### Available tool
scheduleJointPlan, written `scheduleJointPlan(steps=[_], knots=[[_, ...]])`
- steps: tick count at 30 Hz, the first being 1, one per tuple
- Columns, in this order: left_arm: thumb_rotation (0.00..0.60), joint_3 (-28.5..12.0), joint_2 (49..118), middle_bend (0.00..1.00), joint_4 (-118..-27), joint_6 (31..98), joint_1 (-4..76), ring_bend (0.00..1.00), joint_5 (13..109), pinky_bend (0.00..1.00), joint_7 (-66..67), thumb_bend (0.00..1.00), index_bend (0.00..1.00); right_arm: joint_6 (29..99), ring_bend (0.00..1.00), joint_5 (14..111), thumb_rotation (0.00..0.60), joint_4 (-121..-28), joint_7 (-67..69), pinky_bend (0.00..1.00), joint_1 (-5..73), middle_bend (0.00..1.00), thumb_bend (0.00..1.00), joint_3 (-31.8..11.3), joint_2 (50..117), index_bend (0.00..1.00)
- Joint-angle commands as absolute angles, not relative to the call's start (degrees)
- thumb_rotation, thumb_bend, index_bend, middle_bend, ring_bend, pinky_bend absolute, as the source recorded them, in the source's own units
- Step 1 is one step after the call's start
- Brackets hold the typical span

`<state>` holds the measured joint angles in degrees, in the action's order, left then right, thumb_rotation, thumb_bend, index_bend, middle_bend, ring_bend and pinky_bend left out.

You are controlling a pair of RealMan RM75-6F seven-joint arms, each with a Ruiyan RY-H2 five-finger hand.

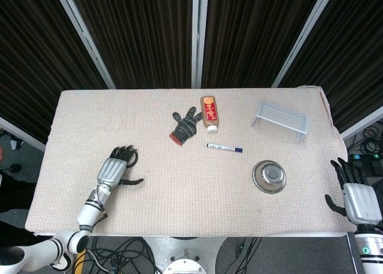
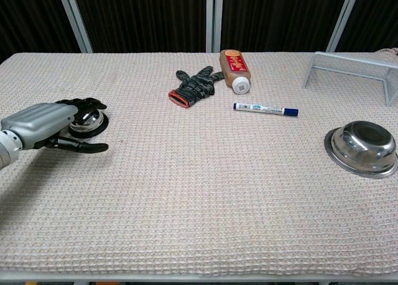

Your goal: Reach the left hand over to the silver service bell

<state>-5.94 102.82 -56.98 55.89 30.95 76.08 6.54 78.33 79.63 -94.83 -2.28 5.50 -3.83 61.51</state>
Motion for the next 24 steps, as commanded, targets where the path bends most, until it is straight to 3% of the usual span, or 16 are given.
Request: scheduleJointPlan(steps=[1,13,24], knots=[[0.135,-6.8,102.2,0.0,-58.3,58.1,31.3,0.0,76.9,0.0,6.7,0.0,0.0,78.4,0.0,79.6,0.6,-94.8,-2.1,0.0,5.5,0.0,0.23,-3.9,61.5,0.0],[0.131,-5.0,102.4,0.0,-58.5,55.3,30.4,0.0,74.9,0.0,7.8,0.0,0.0,77.8,0.0,79.5,0.6,-94.4,-1.8,0.0,5.7,0.0,0.23,-3.7,61.8,0.0],[0.13,-9.3,96.7,0.0,-67.4,66.9,29.5,0.0,77.6,0.0,8.9,0.0,0.0,77.9,0.0,79.6,0.6,-94.0,-1.2,0.0,5.6,0.0,0.23,-3.7,62.0,0.0]])
